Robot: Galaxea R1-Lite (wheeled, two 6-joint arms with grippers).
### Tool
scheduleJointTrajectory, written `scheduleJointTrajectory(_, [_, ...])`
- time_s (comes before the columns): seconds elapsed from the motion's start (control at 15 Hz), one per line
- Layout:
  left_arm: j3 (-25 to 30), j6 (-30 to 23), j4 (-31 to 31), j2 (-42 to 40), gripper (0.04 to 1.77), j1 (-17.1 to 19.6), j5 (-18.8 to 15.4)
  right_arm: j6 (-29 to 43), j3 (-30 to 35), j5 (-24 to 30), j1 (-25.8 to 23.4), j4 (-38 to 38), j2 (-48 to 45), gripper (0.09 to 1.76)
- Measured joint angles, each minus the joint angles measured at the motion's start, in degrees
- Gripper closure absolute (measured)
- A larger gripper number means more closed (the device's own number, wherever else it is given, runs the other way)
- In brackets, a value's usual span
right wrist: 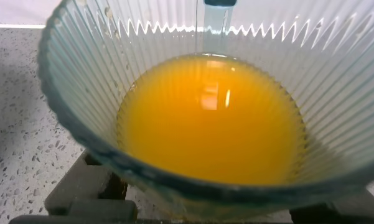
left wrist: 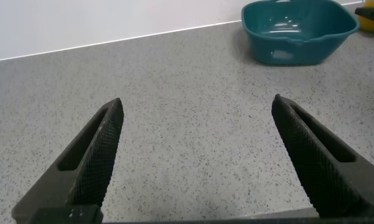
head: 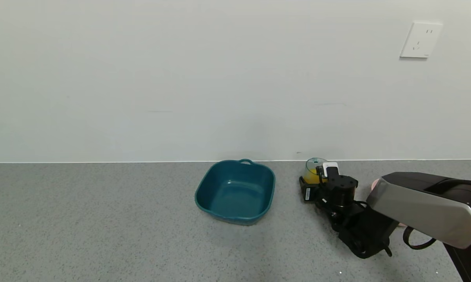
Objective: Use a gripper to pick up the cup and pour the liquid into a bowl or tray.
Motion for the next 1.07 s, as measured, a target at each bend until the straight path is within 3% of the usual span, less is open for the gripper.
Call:
scheduleJointTrajectory(0.6, [0.0, 0.0, 0.0, 0.0, 0.09, 0.0, 0.0, -0.1, 0.2, 0.8, -0.3, 3.5, -3.3, 0.48])
scheduleJointTrajectory(1.07, [0.0, 0.0, 0.0, 0.0, 0.09, 0.0, 0.0, -0.2, 1.4, 1.6, -1.0, 10.4, -12.9, 0.48])
